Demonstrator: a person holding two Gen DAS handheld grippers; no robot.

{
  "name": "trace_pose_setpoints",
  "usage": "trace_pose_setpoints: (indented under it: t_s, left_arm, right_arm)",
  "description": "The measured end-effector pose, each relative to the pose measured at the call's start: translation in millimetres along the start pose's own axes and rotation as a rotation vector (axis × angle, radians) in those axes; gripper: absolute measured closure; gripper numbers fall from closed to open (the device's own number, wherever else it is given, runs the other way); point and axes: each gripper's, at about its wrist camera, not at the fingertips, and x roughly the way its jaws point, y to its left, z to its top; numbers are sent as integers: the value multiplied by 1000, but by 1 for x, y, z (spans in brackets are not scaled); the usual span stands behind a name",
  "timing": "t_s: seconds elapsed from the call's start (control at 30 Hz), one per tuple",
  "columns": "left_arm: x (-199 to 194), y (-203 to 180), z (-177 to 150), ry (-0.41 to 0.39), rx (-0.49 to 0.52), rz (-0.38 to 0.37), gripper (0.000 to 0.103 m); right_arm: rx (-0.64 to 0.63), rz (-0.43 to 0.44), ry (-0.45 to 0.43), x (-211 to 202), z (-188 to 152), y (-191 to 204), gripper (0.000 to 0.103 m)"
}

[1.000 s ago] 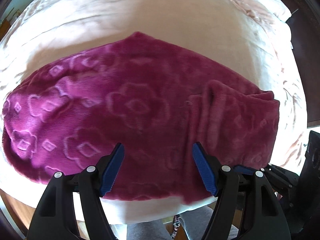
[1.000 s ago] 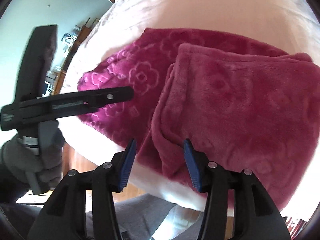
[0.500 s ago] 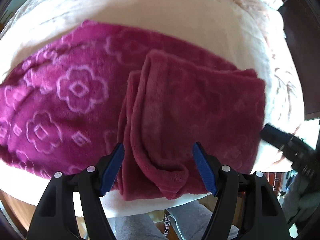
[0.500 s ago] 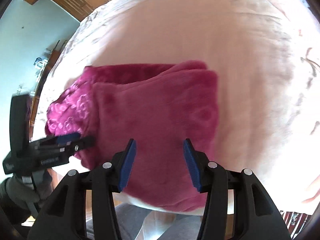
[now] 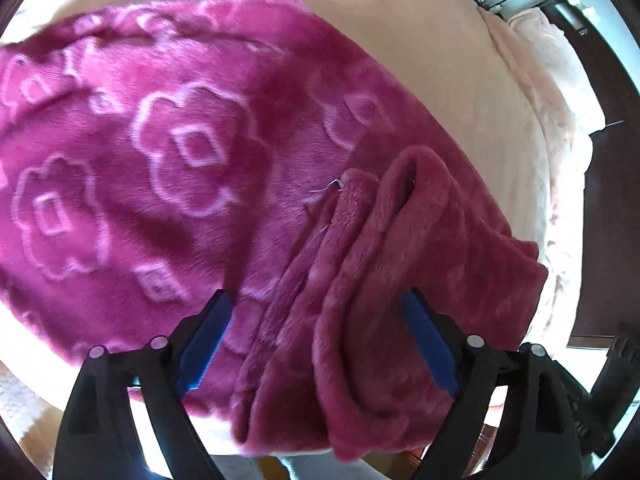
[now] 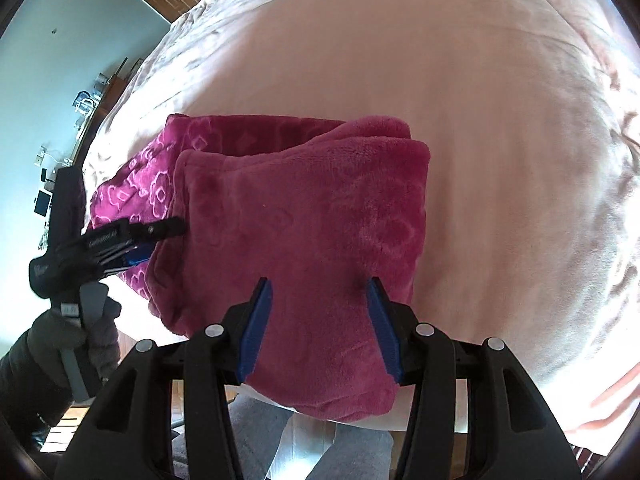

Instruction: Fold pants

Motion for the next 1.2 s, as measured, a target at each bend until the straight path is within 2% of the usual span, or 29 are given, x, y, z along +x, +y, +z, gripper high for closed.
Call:
trace_pose_setpoints:
  t_s: [0.1, 0.2, 0.23, 0.3, 0.33, 0.4, 0.5, 0.63, 0.77, 0.87, 0.97, 1.07, 1.1, 1.2]
  left_arm:
    - [10, -7, 10, 29, 14, -13, 11]
    - [19, -20, 15, 60, 64, -17, 15]
    - [19, -23, 16, 64, 81, -12, 20]
    - [22, -31, 14, 84, 103, 1, 41]
    - [21, -34, 15, 95, 116, 0, 48]
    - [20, -46, 17, 95, 134, -10, 71]
    - [3, -50, 18, 70, 177, -26, 82]
    - [-33, -44, 23, -4, 218, -56, 83]
    - [-64, -25, 33, -68, 224, -48, 83]
    - [-61, -6, 41, -43, 214, -30, 83]
    - [-48, 17, 44, 24, 185, -23, 82]
    - [-31, 31, 43, 65, 151, 5, 70]
    - [-28, 33, 45, 66, 150, 11, 59]
    - [-27, 34, 48, 41, 189, 46, 46]
  right_arm:
    - [-5, -6, 3, -1, 0, 1, 53]
    - [-1, -13, 2, -2, -1, 2, 53]
    - [2, -16, 2, -2, -1, 2, 53]
    - [12, -22, 0, -1, 0, 4, 53]
    - [16, -24, 0, 0, 0, 5, 53]
    - [25, -28, 0, 1, 1, 7, 53]
    - [34, -38, -3, 3, 3, 13, 53]
    - [47, -49, -22, 0, 6, 23, 53]
    - [62, -58, -45, -5, 9, 33, 53]
    - [55, -62, -61, -4, 16, 45, 53]
    - [29, -59, -69, 5, 27, 62, 53]
    - [-15, -76, -72, 22, 43, 80, 53]
    - [-29, -101, -72, 30, 50, 83, 53]
    - [-10, -170, -44, 58, 69, 76, 53]
